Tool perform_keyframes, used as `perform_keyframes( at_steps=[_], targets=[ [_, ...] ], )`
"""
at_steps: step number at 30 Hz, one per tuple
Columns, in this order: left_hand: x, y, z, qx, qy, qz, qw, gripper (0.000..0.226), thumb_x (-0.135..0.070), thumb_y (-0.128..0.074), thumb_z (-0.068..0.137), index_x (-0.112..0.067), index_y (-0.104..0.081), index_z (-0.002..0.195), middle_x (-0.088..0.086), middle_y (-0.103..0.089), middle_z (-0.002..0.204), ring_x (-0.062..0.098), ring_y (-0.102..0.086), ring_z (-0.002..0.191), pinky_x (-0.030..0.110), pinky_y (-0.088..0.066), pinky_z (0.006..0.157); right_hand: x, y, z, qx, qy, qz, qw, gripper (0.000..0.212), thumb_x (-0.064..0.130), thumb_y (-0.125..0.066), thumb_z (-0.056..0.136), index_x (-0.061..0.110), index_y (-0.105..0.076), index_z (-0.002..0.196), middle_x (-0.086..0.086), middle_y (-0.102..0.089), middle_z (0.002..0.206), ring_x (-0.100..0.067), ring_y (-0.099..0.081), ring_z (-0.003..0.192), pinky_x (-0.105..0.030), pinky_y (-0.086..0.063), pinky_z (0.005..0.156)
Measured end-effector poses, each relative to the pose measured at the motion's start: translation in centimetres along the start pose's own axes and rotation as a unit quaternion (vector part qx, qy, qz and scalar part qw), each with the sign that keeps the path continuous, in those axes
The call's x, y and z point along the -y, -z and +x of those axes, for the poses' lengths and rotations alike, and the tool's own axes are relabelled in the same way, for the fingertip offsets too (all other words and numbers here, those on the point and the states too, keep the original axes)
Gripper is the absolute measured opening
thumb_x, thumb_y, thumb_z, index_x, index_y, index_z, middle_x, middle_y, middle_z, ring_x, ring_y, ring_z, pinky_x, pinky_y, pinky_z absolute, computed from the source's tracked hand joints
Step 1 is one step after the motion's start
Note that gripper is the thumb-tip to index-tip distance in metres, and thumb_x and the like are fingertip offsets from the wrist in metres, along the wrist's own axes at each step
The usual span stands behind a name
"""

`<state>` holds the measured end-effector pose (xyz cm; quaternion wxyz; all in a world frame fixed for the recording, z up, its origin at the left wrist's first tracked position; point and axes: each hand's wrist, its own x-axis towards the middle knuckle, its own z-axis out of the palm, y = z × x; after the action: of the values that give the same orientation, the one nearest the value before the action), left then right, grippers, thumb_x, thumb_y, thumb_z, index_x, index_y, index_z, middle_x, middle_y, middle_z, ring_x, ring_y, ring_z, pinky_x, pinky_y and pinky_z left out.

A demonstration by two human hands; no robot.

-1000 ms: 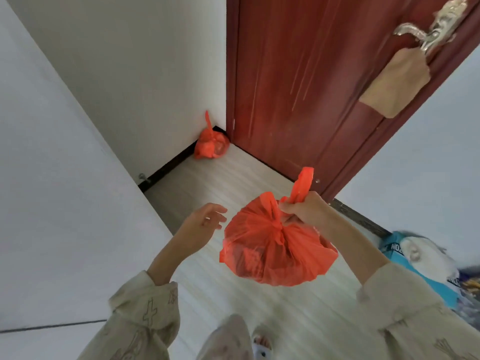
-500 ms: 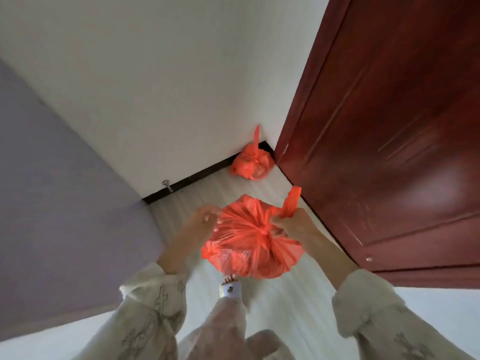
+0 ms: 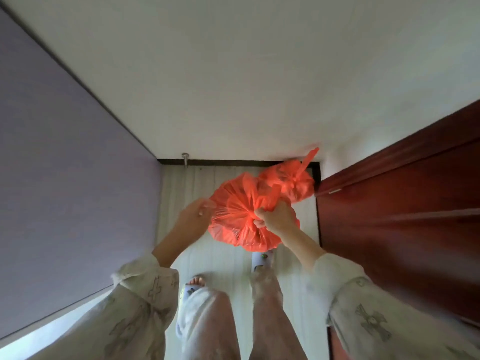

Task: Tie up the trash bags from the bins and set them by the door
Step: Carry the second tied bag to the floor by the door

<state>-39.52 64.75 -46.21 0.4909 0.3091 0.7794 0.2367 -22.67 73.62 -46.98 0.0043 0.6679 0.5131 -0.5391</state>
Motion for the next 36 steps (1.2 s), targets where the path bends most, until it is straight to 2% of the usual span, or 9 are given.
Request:
perform_keyframes(
  at_steps=[5,9,16,20,22,24,26,29,36],
  targets=[
    [1.2,-4.1,7.5,-0.021,0.041,-0.006,0.999,0.020,-0.009,-0.046,0.087,-0.027,-0.054,0.084,0.011,-0.068,0.099,0.031,-0.063,0.093,0.037,-0.048,0.082,-1.3,-1.3,11.4,0.051,0.008,-0.058,0.997,0.040,0.011,-0.056,0.082,0.017,-0.044,0.045,0.010,-0.043,0.022,-0.001,-0.049,0.029,-0.011,-0.035,0.035],
    [4.0,-6.5,15.1,-0.033,0.047,-0.007,0.998,0.018,-0.009,-0.043,0.089,-0.024,-0.054,0.088,0.008,-0.065,0.098,0.032,-0.063,0.093,0.039,-0.048,0.081,-2.9,-3.7,20.5,0.085,0.025,-0.120,0.989,0.035,0.018,-0.054,0.083,0.016,-0.052,0.048,0.009,-0.064,0.042,0.001,-0.054,0.043,-0.015,-0.043,0.057],
    [11.1,-9.8,26.8,-0.058,0.069,-0.032,0.995,0.024,-0.008,-0.041,0.089,-0.016,-0.057,0.105,0.003,-0.061,0.096,0.026,-0.062,0.088,0.039,-0.049,0.084,-7.1,-9.1,35.1,0.070,-0.028,-0.007,0.997,0.021,0.017,-0.059,0.083,0.016,-0.058,0.062,-0.003,-0.067,0.059,-0.005,-0.062,0.046,-0.022,-0.047,0.059],
    [14.3,-11.1,30.7,-0.059,0.080,-0.056,0.993,0.019,-0.006,-0.042,0.089,-0.020,-0.053,0.094,0.005,-0.062,0.091,0.015,-0.060,0.068,0.023,-0.049,0.065,-7.0,-9.4,40.3,0.045,-0.055,0.085,0.994,0.025,0.005,-0.054,0.088,0.009,-0.051,0.064,0.000,-0.063,0.049,0.001,-0.055,0.030,-0.009,-0.039,0.034],
    [15.0,-11.4,32.0,-0.059,0.085,-0.063,0.993,0.020,-0.004,-0.041,0.089,-0.019,-0.054,0.094,0.004,-0.060,0.090,0.008,-0.057,0.067,0.006,-0.044,0.052,-6.8,-9.4,42.2,0.034,-0.053,0.099,0.993,0.026,0.004,-0.052,0.089,0.009,-0.049,0.064,-0.014,-0.063,0.073,0.002,-0.053,0.028,-0.008,-0.037,0.031],
    [15.4,-11.4,32.8,-0.057,0.091,-0.067,0.992,0.020,-0.004,-0.041,0.089,-0.019,-0.053,0.096,0.003,-0.060,0.090,0.009,-0.058,0.069,0.004,-0.044,0.051,-6.6,-9.4,43.3,0.031,-0.051,0.089,0.994,0.025,0.007,-0.049,0.091,0.011,-0.049,0.066,-0.021,-0.063,0.091,0.002,-0.055,0.031,-0.011,-0.042,0.036],
    [15.6,-11.3,33.2,-0.054,0.094,-0.071,0.992,0.019,-0.006,-0.041,0.090,-0.019,-0.052,0.097,0.001,-0.060,0.089,0.013,-0.059,0.073,0.009,-0.046,0.055,-6.6,-9.5,43.8,0.036,-0.072,0.081,0.993,0.022,0.011,-0.047,0.092,0.013,-0.049,0.070,-0.024,-0.066,0.106,-0.004,-0.065,0.048,-0.018,-0.044,0.047],
    [15.4,-11.0,33.1,-0.044,0.101,-0.076,0.991,0.017,-0.009,-0.042,0.091,-0.020,-0.052,0.099,-0.002,-0.060,0.089,0.008,-0.059,0.074,0.011,-0.047,0.061,-6.2,-9.8,43.3,0.078,-0.119,0.118,0.983,0.019,0.014,-0.043,0.095,0.006,-0.058,0.086,-0.022,-0.062,0.121,-0.030,-0.064,0.104,-0.022,-0.043,0.059],
    [12.9,-8.6,30.1,-0.036,0.112,-0.086,0.989,0.022,-0.015,-0.043,0.092,-0.015,-0.054,0.111,0.002,-0.061,0.096,0.015,-0.061,0.080,0.027,-0.049,0.077,-3.5,-9.7,37.8,0.141,-0.152,0.080,0.975,0.039,0.014,-0.036,0.098,-0.008,-0.043,0.130,-0.026,-0.048,0.136,-0.040,-0.049,0.123,-0.038,-0.046,0.091]
  ],
)
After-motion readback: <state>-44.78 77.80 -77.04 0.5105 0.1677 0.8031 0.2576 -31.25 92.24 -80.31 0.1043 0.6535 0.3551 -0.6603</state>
